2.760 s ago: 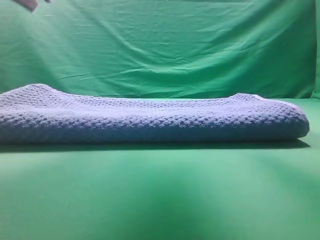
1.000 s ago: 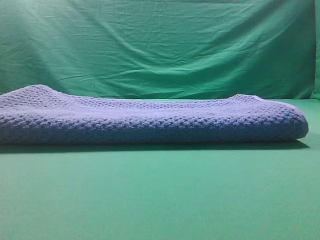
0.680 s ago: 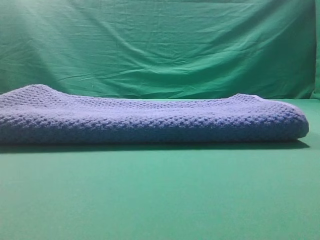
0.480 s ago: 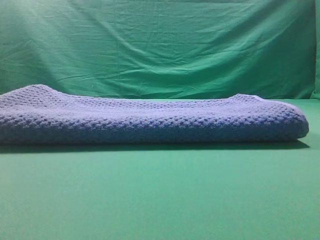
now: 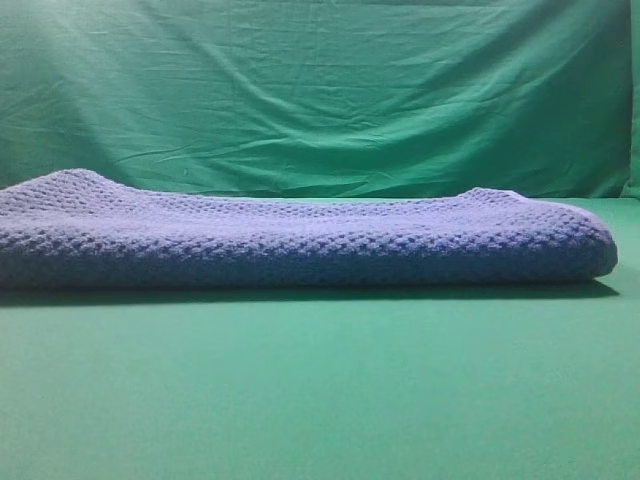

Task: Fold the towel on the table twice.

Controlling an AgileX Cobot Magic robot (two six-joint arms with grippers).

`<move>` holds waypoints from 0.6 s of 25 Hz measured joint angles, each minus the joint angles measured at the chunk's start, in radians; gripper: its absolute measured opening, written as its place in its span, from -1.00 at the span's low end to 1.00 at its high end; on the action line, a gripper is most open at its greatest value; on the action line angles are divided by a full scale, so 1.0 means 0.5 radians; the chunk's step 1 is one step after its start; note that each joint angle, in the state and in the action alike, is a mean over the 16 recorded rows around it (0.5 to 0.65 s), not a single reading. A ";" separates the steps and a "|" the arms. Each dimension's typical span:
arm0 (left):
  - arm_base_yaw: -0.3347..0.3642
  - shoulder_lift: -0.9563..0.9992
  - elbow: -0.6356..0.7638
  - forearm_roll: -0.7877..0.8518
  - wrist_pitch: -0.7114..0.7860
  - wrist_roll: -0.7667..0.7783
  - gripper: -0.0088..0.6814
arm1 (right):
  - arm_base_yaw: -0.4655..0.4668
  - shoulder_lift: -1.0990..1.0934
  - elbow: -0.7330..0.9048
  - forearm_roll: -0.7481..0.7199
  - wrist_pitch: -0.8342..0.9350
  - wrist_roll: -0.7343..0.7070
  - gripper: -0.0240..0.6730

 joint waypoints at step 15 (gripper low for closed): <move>0.000 0.000 0.288 0.002 -0.116 0.000 -0.97 | 0.000 0.000 0.124 -0.005 0.272 -0.007 -0.93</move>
